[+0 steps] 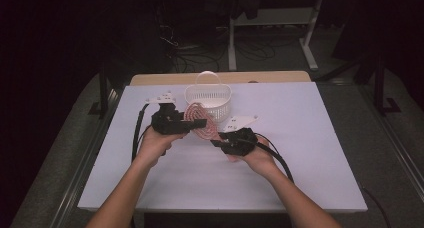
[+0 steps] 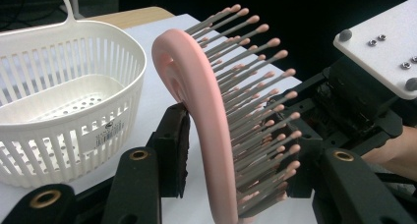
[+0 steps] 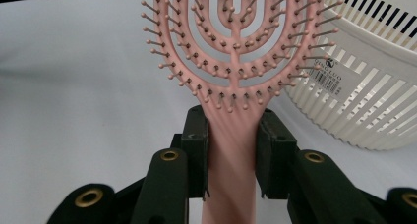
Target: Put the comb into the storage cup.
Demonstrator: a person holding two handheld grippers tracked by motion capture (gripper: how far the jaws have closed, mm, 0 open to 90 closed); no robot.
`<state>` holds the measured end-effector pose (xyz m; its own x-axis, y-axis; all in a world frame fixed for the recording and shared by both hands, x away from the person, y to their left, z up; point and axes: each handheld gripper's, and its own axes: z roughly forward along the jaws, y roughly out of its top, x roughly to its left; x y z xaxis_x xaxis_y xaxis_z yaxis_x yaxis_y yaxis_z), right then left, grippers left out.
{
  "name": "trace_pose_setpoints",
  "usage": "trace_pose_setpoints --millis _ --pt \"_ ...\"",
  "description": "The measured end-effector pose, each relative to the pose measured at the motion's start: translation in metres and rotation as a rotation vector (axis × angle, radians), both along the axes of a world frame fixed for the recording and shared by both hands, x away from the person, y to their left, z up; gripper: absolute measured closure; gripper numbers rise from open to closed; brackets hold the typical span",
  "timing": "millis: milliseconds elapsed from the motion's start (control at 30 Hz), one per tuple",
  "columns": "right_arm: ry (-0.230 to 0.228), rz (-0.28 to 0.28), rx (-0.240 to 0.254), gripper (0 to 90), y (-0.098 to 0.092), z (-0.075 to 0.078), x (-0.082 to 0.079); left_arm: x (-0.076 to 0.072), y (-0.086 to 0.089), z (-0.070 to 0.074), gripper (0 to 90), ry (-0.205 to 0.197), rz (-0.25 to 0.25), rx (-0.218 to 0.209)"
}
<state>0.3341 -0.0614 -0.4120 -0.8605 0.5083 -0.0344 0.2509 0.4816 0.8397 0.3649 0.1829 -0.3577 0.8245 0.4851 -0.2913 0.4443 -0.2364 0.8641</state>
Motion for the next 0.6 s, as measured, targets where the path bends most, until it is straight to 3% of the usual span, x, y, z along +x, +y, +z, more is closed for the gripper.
trace_pose_setpoints --millis 600 --pt "-0.003 0.000 -0.004 67.5 0.0028 -0.0014 -0.0006 -0.0022 -0.0013 0.0017 60.8 0.004 0.000 -0.022"
